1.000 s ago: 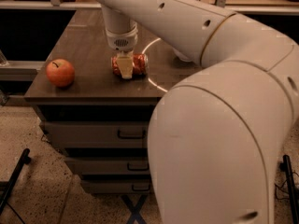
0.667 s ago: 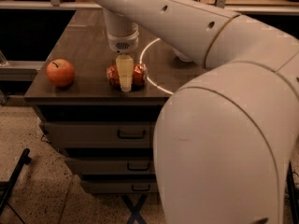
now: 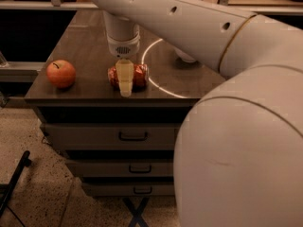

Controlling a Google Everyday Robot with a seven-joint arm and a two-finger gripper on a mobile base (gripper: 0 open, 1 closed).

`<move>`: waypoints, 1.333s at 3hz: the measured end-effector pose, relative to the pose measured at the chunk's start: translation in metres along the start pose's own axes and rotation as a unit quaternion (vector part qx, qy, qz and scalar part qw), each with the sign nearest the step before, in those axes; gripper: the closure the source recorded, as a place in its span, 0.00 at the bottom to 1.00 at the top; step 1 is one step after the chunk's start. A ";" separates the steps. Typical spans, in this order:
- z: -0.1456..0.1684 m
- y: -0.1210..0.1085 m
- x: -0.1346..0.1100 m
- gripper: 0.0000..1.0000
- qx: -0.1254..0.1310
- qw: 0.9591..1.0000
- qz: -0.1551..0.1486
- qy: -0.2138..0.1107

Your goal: Knock coke can over

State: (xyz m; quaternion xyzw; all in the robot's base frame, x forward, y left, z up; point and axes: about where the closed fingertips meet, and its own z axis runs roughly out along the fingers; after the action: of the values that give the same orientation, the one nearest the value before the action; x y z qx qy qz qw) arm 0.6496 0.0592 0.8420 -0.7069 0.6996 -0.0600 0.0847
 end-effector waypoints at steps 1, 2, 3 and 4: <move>-0.001 0.000 0.000 0.00 -0.001 1.000 -0.001 -0.003; -0.008 -0.001 -0.001 0.00 0.000 1.000 -0.006 -0.017; -0.044 -0.006 0.012 0.00 0.021 0.999 -0.008 -0.029; -0.084 0.000 0.032 0.00 0.047 0.998 -0.004 -0.033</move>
Offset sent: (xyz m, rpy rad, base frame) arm -0.0001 0.0002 0.0205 0.0622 -0.0027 0.0351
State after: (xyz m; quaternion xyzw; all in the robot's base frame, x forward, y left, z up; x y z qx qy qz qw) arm 0.6329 0.0242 0.9234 -0.7063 0.6903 -0.0702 0.1405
